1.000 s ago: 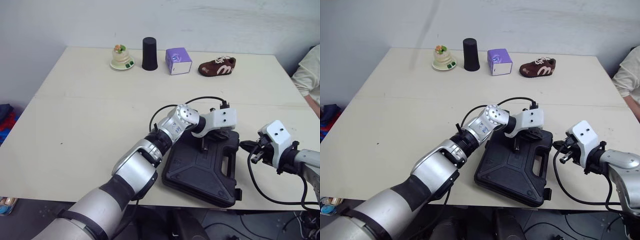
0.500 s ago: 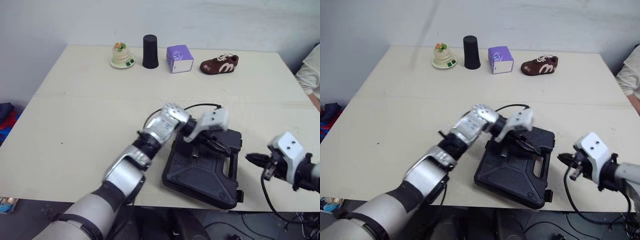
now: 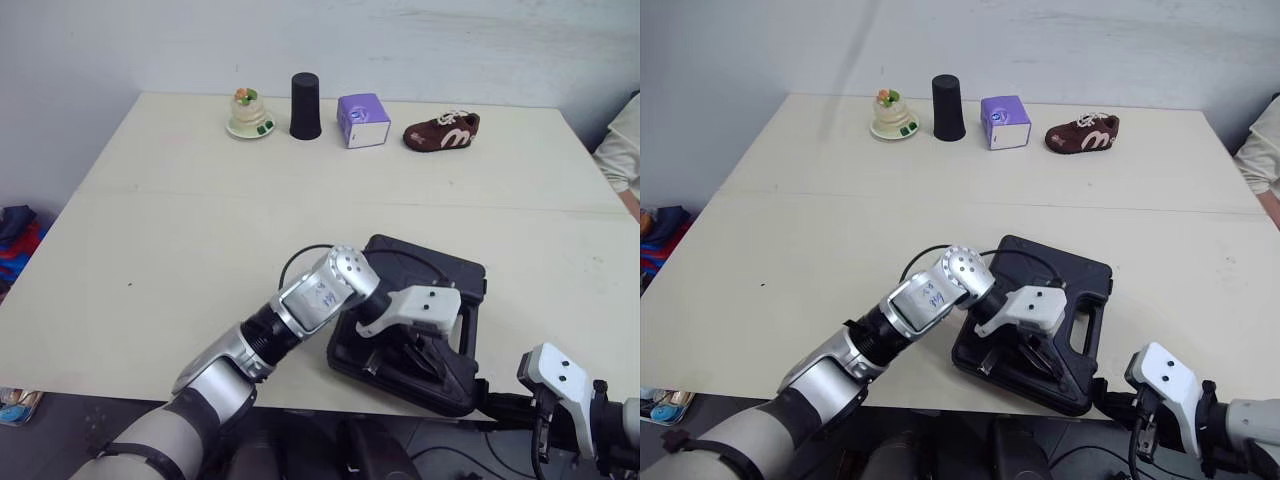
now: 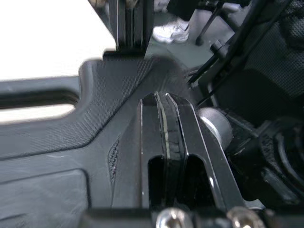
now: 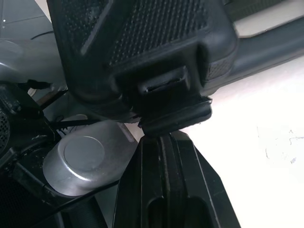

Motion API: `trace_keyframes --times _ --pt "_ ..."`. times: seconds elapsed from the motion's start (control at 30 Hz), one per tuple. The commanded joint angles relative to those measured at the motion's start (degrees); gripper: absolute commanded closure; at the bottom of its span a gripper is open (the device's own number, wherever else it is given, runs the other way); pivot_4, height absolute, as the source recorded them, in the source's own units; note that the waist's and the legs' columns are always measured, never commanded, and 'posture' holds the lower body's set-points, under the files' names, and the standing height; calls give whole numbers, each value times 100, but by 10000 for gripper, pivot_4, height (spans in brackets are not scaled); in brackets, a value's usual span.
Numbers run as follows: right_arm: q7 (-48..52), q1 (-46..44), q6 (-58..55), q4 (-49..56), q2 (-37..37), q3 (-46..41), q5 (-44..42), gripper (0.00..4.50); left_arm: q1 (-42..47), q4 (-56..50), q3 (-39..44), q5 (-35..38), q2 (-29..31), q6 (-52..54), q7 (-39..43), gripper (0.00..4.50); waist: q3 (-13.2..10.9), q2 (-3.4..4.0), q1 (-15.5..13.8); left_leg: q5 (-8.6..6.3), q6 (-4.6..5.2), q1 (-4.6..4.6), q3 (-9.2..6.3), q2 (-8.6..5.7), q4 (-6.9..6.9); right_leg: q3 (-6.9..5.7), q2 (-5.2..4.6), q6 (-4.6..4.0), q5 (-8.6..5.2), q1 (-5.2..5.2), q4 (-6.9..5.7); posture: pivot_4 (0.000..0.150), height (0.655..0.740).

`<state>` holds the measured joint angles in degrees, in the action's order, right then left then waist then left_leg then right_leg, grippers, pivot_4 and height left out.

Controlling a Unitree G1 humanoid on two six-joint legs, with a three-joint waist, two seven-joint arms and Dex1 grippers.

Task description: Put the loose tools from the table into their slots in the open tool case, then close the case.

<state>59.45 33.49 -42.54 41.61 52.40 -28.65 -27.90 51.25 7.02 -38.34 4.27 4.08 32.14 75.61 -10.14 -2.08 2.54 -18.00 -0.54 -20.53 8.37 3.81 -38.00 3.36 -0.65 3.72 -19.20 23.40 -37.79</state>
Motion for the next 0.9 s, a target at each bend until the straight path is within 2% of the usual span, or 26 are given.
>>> trace_keyframes --times 0.03,0.37,0.9 --pt "23 19 49 177 23 -165 -87 45000 15 118 -361 -431 38 -414 -300 44680 0 -2 -25 -1 1 0 0 -1 0 0 -2 0 0 0 1 1500 7339" --pt "-196 -269 -207 341 -112 -213 -515 45000 -33 376 -825 -833 176 -951 -477 44680 9 -21 -50 -15 27 3 1 0 -1 1 -1 -1 1 -4 2 1500 7339" --pt "-355 -774 -515 579 -52 -211 -1021 45000 -4 590 -848 -931 180 -1128 -581 44680 17 -47 80 -16 27 26 -1 9 9 4 8 -9 -1 -50 14 1500 7339"
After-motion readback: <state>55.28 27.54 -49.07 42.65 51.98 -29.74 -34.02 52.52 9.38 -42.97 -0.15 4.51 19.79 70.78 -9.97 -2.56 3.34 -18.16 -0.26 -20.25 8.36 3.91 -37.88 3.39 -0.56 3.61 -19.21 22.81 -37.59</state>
